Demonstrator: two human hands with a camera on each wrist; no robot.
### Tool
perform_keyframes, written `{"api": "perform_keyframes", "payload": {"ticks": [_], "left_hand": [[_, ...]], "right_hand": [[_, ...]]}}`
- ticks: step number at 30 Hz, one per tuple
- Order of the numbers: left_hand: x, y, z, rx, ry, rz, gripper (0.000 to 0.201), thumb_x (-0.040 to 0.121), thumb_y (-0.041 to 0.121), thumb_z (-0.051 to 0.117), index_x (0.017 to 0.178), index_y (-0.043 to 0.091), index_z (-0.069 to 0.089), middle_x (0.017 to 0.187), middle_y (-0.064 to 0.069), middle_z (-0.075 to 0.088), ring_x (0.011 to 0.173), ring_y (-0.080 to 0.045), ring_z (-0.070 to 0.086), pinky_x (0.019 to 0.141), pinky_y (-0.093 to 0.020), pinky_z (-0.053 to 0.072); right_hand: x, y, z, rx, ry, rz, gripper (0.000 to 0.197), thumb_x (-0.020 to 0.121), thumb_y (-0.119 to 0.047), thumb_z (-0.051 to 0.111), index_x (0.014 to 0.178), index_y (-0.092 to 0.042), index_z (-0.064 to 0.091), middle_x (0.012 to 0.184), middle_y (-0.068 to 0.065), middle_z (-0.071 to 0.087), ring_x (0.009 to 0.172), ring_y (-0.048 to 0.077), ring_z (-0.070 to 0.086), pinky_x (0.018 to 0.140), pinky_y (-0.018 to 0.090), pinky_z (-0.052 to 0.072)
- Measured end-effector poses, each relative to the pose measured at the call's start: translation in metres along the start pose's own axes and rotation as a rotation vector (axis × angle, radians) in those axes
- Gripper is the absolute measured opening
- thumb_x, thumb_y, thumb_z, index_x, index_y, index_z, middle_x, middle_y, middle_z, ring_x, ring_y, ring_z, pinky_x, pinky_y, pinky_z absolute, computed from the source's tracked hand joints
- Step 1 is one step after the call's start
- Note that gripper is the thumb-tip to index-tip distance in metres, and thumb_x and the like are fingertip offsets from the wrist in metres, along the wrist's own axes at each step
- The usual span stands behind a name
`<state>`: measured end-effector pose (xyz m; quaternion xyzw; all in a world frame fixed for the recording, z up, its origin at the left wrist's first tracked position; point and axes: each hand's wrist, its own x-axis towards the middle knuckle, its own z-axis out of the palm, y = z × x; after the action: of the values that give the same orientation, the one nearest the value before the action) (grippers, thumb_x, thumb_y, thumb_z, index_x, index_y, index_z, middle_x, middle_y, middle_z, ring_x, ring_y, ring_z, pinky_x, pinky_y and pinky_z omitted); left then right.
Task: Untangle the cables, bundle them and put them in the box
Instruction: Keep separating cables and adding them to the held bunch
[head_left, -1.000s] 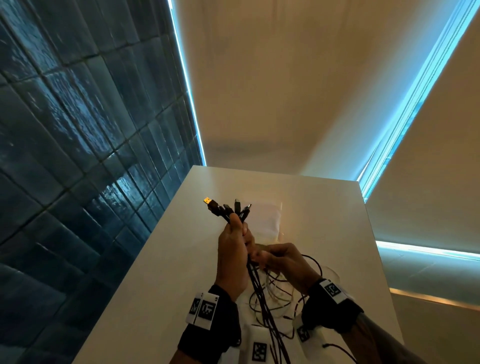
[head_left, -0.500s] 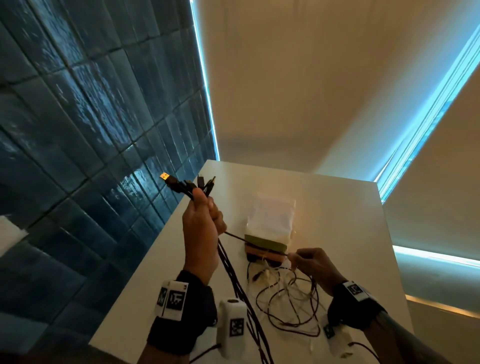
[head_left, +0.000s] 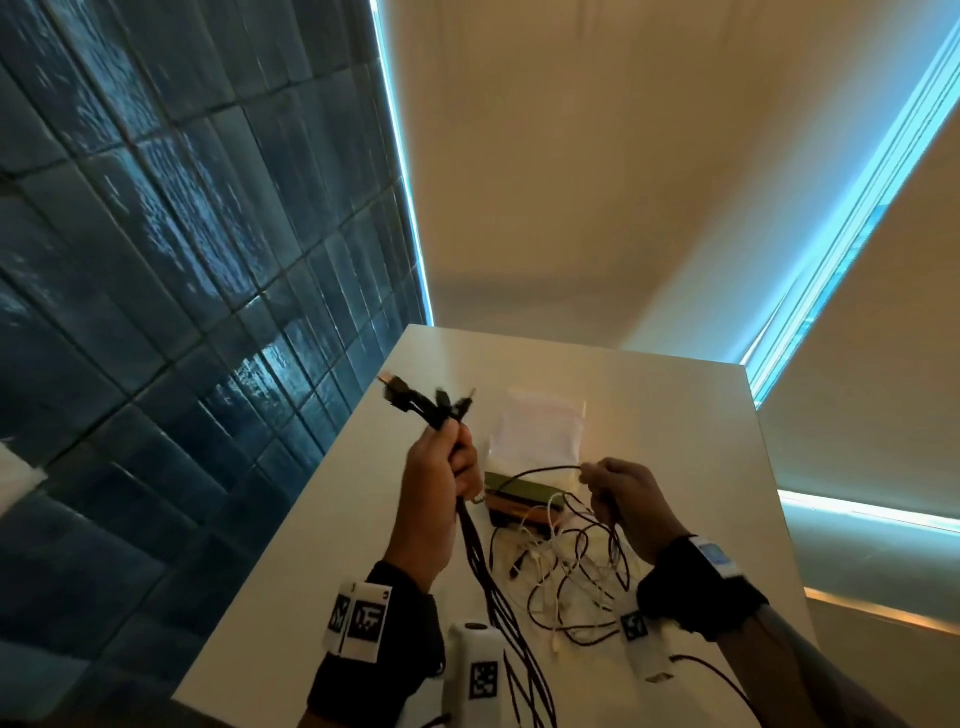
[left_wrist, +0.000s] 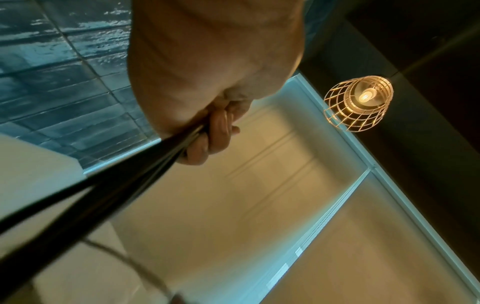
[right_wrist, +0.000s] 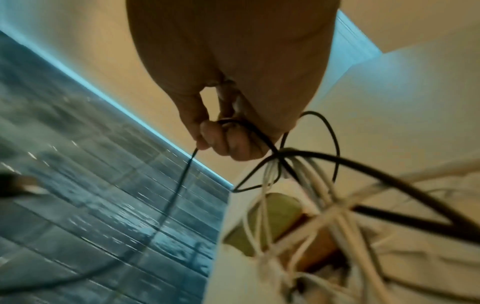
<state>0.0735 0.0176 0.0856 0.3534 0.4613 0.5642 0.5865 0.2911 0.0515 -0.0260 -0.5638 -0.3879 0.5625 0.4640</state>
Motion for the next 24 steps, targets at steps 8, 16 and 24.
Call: {"api": "perform_keyframes", "payload": {"ticks": [8,16,24], "left_hand": [[0.002,-0.032,0.024,0.011,0.122,-0.202,0.025,0.105,0.022,0.032,0.086,0.009,0.044,0.058,-0.005,0.061,0.049,-0.020,0.050,0.045,-0.027,0.036],[-0.001,-0.027,0.030,-0.260,0.047,-0.249,0.028,0.104,0.026,0.033,0.080,0.014,0.041,0.058,-0.003,0.049,0.045,-0.016,0.045,0.046,-0.026,0.037],[-0.005,-0.021,0.025,-0.122,0.015,-0.069,0.034,0.103,0.020,0.031,0.070,0.018,0.036,0.058,0.004,0.028,0.045,-0.010,0.020,0.046,-0.028,0.017]], "right_hand": [[-0.056,-0.045,0.032,0.177,-0.302,-0.166,0.013,0.086,-0.008,0.063,0.089,0.005,0.063,0.074,0.014,0.054,0.065,0.022,0.047,0.059,0.024,0.039],[-0.069,-0.020,0.026,0.018,-0.489,-0.190,0.021,0.090,-0.006,0.063,0.086,0.015,0.062,0.063,-0.003,0.055,0.056,0.009,0.044,0.056,0.018,0.037],[-0.035,0.015,0.017,-0.190,-0.342,-0.082,0.046,0.074,-0.050,0.072,0.057,-0.009,0.064,0.057,0.005,0.052,0.055,0.011,0.042,0.057,0.021,0.034]]}}
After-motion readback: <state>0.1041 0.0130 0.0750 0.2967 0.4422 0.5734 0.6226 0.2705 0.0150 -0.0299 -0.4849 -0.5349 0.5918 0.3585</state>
